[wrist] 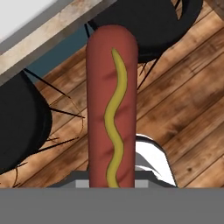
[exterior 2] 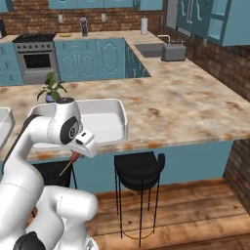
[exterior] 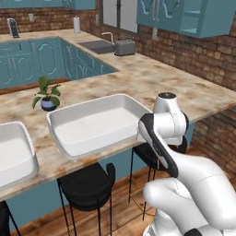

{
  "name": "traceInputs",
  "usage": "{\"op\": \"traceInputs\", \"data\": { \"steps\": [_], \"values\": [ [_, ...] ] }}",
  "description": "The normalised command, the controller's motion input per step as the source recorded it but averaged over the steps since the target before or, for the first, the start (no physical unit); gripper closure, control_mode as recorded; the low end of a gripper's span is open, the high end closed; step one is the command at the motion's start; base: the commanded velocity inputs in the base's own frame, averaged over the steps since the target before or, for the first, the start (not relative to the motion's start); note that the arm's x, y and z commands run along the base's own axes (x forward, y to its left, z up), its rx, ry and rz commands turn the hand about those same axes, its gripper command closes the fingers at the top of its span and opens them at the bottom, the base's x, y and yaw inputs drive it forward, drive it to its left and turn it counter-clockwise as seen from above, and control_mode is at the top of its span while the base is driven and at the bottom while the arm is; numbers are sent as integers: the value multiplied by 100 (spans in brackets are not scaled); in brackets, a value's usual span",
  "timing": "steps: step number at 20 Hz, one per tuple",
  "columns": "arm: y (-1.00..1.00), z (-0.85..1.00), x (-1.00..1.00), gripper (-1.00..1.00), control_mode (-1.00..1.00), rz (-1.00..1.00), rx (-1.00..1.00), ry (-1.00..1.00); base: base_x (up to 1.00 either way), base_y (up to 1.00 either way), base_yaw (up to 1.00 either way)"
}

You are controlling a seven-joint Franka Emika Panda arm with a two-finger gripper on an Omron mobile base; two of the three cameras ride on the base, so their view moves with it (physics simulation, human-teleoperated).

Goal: Place the cold items (carrot and sweet potato) from the fridge in one tupperware on the dining counter. Place the warm items (kebab skewer and hot dog) in the stove area in another tupperware.

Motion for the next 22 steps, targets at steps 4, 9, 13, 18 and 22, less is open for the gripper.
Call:
{"op": "traceInputs", "data": {
  "steps": [4,9,13,18,22],
  "values": [
    [0,0,0,100,-100,0,0,0,0,0,0],
    [22,51,17,100,-100,-2,-7,-1,0,0,0],
    [26,100,81,100,-100,0,0,16,0,0,0],
    [0,69,100,100,-100,1,0,22,0,0,0],
    [0,0,100,100,-100,30,0,1,0,0,0]
  ]
}}
